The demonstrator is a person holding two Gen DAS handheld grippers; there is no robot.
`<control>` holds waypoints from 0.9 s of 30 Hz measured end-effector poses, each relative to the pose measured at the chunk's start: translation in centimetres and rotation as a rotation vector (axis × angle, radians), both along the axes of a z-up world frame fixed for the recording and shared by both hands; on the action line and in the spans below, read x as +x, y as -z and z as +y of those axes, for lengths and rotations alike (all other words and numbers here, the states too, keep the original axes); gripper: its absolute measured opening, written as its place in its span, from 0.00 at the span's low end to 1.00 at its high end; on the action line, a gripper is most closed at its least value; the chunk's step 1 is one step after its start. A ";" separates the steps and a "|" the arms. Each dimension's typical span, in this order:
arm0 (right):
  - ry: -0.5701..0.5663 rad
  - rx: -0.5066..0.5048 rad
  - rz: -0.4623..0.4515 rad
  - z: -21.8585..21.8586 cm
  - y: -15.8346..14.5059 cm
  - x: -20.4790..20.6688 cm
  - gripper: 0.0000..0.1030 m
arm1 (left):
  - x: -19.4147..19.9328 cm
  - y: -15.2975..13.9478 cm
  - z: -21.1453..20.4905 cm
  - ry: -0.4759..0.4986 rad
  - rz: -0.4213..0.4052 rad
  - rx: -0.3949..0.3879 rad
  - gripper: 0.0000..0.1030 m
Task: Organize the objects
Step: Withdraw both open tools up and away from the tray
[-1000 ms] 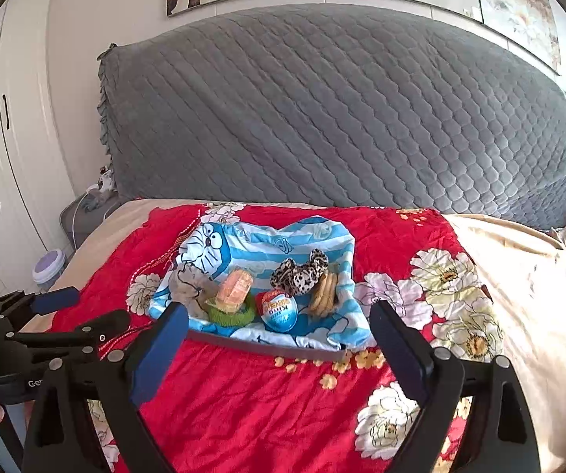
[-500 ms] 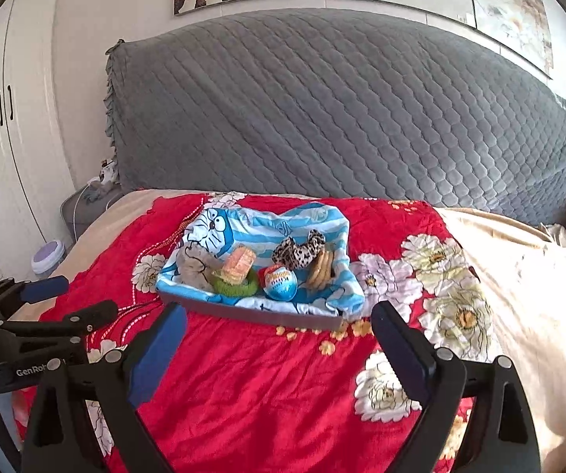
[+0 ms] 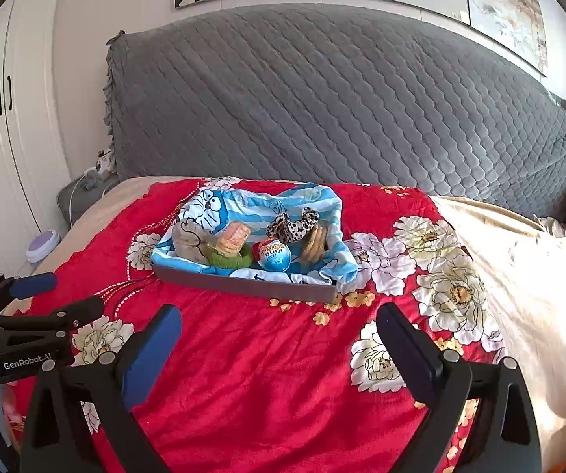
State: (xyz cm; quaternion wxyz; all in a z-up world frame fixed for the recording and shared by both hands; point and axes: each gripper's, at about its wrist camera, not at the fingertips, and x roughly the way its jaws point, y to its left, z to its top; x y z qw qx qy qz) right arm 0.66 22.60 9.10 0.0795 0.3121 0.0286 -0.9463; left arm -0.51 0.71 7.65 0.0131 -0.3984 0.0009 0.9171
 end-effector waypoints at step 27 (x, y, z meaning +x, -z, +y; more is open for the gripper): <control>0.014 -0.032 -0.065 0.6 6.6 -1.1 0.98 | -1.4 6.1 0.4 0.010 -0.057 0.024 0.79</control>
